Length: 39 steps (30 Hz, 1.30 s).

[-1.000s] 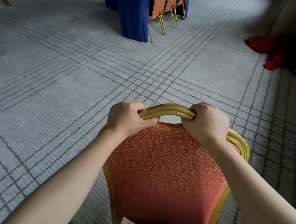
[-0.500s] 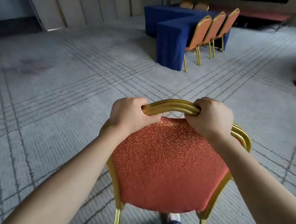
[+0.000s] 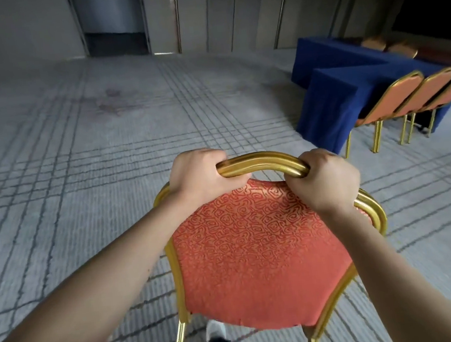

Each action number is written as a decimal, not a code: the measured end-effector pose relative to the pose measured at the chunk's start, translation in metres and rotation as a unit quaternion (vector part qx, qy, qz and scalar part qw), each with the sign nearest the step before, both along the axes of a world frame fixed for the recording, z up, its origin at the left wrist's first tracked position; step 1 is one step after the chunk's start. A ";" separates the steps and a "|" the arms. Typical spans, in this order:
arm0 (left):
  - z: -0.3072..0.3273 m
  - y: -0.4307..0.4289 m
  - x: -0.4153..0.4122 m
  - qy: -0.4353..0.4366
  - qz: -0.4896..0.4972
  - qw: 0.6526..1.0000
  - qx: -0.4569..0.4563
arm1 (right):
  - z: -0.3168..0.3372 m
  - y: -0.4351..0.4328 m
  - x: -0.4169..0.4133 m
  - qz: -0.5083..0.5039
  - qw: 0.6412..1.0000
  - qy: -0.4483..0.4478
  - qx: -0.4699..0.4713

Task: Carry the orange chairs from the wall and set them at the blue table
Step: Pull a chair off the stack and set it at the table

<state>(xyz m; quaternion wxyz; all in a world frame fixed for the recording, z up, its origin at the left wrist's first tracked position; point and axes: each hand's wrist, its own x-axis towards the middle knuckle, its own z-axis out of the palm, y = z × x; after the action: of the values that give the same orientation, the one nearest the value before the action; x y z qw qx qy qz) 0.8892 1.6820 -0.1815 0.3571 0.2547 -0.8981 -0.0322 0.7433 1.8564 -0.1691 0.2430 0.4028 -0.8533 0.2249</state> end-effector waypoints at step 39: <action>-0.004 -0.853 -0.768 0.018 0.019 0.999 -0.023 | -0.007 -0.858 -0.784 0.066 0.996 -0.053 0.014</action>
<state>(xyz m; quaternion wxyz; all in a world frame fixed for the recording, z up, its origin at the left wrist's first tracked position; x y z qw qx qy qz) 0.1213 0.8292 -0.1860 0.3795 0.2625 -0.8871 -0.0096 -0.0405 0.9982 -0.1757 0.1763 0.4489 -0.8396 0.2500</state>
